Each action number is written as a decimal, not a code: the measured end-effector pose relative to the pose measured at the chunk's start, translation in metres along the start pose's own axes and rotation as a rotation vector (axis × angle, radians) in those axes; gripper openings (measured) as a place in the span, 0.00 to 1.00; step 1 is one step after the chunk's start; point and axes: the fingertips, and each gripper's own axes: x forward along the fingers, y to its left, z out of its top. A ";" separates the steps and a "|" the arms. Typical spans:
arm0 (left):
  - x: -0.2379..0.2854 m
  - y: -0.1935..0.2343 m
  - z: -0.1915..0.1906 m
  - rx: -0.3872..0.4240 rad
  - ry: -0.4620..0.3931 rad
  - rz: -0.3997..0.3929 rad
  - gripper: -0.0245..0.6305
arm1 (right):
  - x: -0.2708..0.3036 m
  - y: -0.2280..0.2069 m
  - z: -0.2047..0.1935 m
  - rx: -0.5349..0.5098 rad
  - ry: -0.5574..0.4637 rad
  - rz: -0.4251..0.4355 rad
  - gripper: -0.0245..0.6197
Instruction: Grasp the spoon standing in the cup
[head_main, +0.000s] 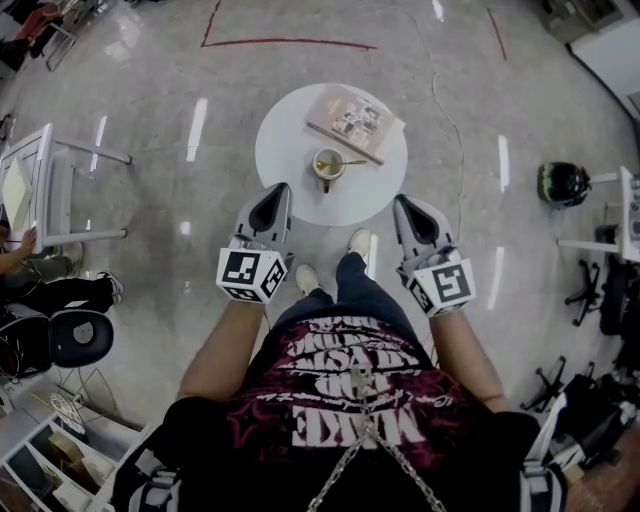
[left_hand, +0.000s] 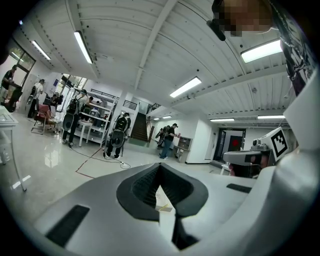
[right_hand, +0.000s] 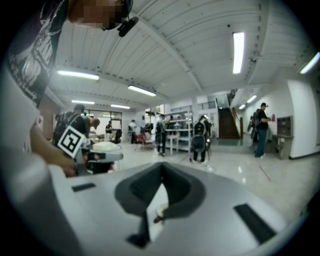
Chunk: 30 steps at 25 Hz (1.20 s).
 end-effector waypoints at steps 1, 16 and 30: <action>0.003 0.000 0.000 0.000 0.002 0.001 0.07 | 0.001 -0.003 0.000 0.001 0.002 0.000 0.09; 0.043 0.001 0.002 -0.009 0.007 0.069 0.07 | 0.039 -0.041 0.008 -0.002 0.000 0.088 0.08; 0.098 -0.007 0.023 0.053 -0.011 0.173 0.07 | 0.076 -0.097 0.030 -0.018 -0.049 0.248 0.09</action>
